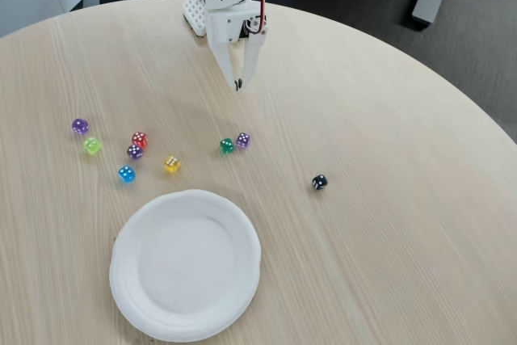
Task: Pick a purple dice and put it in the plate.
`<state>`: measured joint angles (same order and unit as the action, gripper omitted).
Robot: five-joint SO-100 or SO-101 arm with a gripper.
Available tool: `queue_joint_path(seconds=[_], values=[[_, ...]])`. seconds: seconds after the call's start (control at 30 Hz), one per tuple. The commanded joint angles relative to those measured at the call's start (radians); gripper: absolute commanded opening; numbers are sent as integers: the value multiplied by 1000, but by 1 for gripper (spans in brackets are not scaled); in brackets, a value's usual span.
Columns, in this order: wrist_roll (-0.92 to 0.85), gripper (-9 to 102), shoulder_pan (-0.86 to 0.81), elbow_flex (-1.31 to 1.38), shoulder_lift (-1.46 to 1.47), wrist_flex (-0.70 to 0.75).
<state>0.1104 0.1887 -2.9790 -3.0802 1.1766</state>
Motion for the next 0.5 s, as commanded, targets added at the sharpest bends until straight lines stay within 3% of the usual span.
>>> queue_joint_path(seconds=[0.0,0.23,0.47], values=[[-5,0,3,6,8,-8],[-25,0,0,54,75,-11],[144,2,6,267,311,-11]])
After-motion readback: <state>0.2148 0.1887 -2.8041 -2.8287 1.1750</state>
